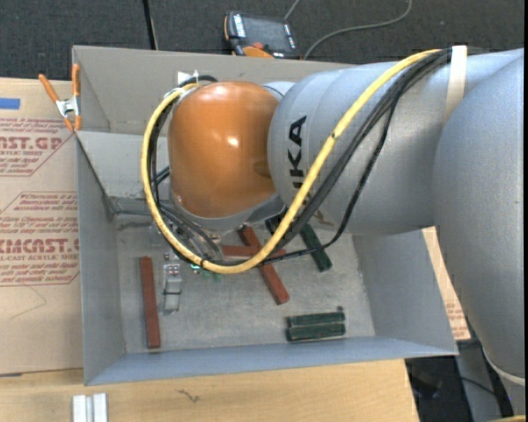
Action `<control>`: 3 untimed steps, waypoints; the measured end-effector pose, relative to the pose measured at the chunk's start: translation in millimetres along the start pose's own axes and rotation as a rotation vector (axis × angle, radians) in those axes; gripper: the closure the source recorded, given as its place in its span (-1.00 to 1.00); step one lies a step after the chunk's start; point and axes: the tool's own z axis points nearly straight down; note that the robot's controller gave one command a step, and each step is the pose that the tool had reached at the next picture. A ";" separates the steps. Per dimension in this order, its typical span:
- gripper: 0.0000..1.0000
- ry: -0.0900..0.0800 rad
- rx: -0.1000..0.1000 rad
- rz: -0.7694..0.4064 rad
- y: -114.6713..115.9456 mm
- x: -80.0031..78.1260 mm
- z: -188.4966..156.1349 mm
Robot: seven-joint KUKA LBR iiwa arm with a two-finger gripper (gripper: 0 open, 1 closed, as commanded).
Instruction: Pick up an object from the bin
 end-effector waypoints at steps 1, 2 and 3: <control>-1.00 -0.001 0.003 0.029 -49.6 -3.7 60.1; -1.00 -0.011 -0.001 -0.220 -42.3 -29.8 32.9; -1.00 -0.010 0.001 -0.241 -144.9 -76.4 53.2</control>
Offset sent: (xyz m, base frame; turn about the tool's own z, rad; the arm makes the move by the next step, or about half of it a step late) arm 0.0043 -0.0469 -0.0557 0.0255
